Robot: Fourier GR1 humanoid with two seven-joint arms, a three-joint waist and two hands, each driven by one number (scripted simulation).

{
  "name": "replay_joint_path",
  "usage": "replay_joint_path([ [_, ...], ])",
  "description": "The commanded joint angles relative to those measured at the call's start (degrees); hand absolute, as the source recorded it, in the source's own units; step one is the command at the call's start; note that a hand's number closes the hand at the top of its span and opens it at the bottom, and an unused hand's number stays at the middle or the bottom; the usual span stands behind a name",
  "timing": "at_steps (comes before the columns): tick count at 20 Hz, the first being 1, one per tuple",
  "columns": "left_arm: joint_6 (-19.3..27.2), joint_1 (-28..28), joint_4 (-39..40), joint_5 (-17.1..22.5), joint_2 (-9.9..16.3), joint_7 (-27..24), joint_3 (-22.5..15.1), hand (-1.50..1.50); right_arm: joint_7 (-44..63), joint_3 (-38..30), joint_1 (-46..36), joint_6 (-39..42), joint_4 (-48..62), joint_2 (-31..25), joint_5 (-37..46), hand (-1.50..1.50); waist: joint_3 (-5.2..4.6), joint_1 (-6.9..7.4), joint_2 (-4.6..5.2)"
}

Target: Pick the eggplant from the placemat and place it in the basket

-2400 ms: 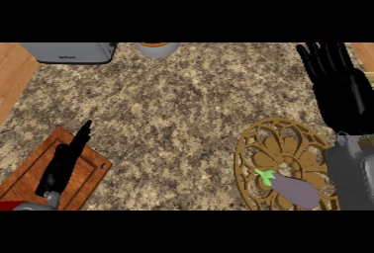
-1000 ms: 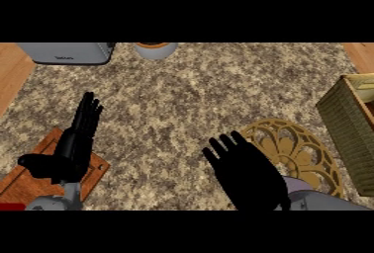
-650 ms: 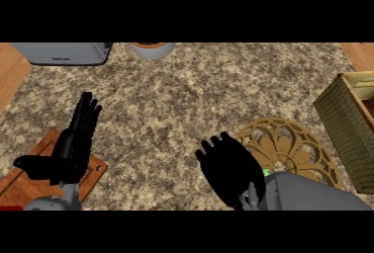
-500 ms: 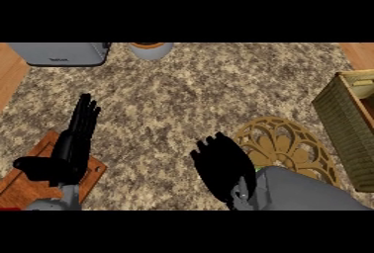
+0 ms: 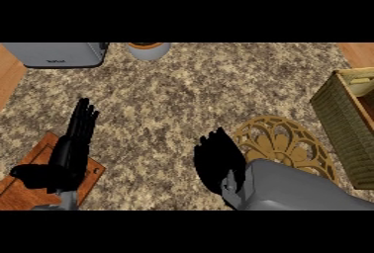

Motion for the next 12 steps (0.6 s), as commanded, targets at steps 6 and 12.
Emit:
replay_joint_path([
  [6, 0.2, -3.6, -1.8, 0.1, 1.4, 4.9, 2.0, 0.0, 15.8, 0.3, 4.1, 5.3, -2.8, 1.1, -0.3, -1.5, 0.15, -0.6, 0.31],
  [12, -0.7, -1.5, -1.4, -0.4, -0.6, 1.2, 1.6, 0.0, 11.6, -0.2, 10.9, 3.6, -5.6, -1.2, 4.9, -1.5, 0.21, 0.44, 0.73],
])
